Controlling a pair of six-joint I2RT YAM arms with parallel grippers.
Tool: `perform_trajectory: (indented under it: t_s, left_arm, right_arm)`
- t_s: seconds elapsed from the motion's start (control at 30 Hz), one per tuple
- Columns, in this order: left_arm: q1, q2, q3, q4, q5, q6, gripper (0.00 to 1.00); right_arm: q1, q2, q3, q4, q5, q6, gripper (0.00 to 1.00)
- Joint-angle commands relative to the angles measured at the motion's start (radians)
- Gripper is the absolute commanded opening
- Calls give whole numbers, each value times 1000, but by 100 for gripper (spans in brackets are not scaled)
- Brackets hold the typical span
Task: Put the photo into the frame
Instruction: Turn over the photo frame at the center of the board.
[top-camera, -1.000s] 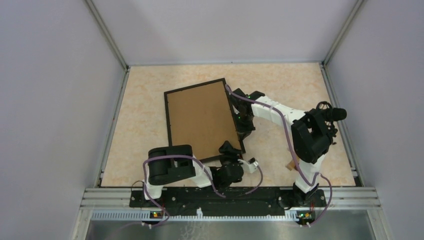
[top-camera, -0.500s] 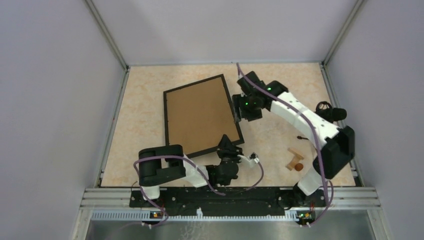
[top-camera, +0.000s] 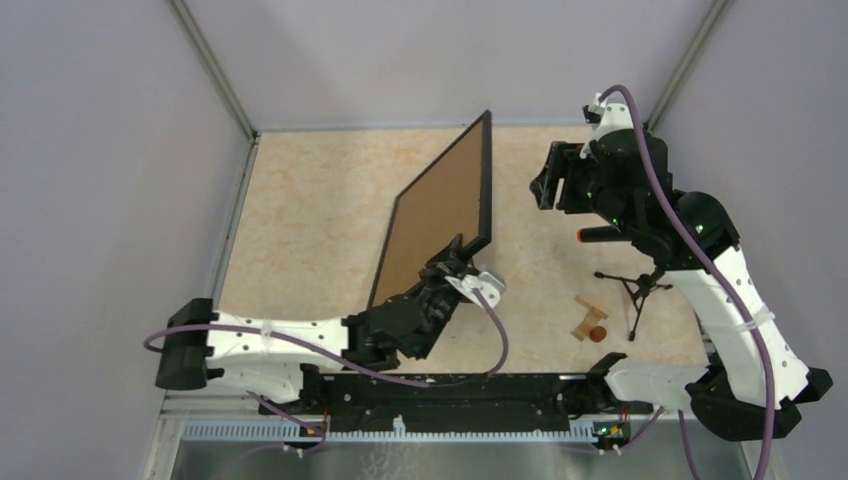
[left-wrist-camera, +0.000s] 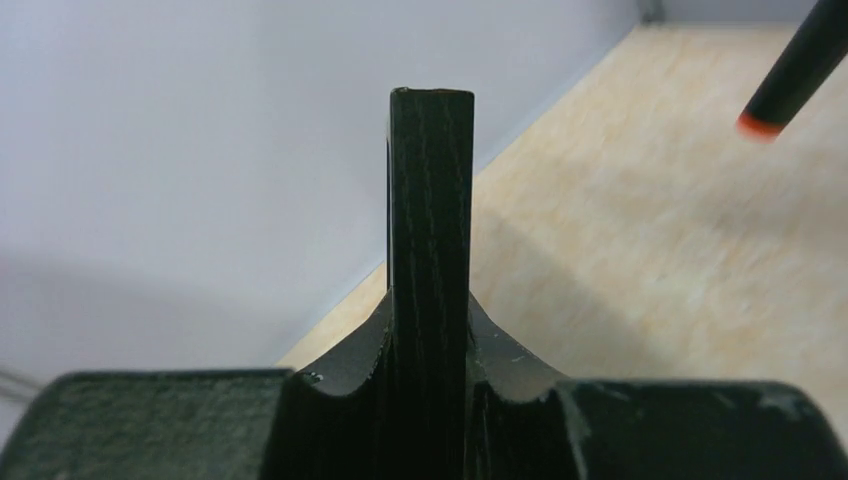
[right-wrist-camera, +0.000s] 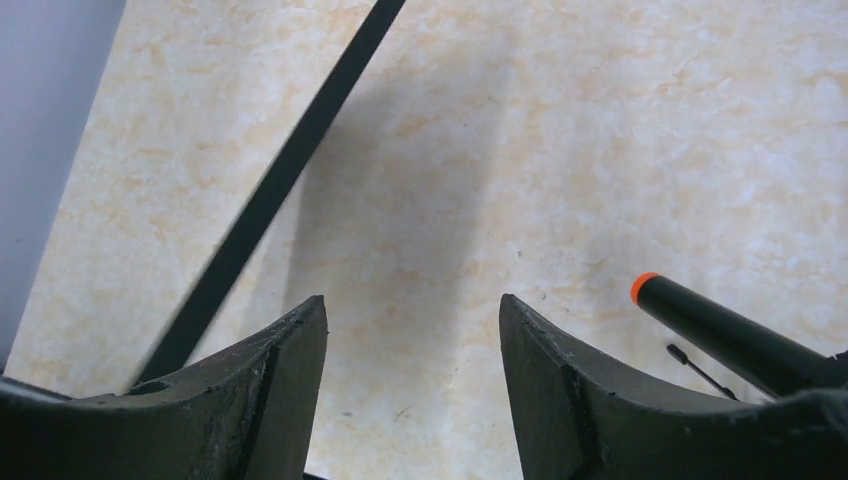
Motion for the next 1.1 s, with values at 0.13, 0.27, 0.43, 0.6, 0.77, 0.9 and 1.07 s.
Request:
perform_trajectory:
  t_s: [0.13,0.27,0.43,0.6,0.77,0.9,1.07]
  left_arm:
    - [-2,-226,88,-85,382,-404,0]
    - [55,-283,66,-86,400,-546,0]
    - [346,-318,52,-215,526,-937,0]
    - [690,-282,29,-271,816,-1320,0]
    - [1035,-106,-44,-122,1251,-1649,0]
    - [1182,141,22,-70,1499,-1742,0]
    - [1236,461,33,276,1685,-2008,0]
  right_arm:
    - [-6,-55,10,1,80,-17,63]
    - [-6,-77,6,1,89,-16,63]
    - [-6,-93,-6,-3,100,-11,63]
    - [-6,-107,-20,-5,111,-9,63]
    - [-6,-114,-44,0,113,-16,64]
    - [-6,-119,-67,0,119,-24,64]
    - [-6,-137,-105,7,128,-28,64]
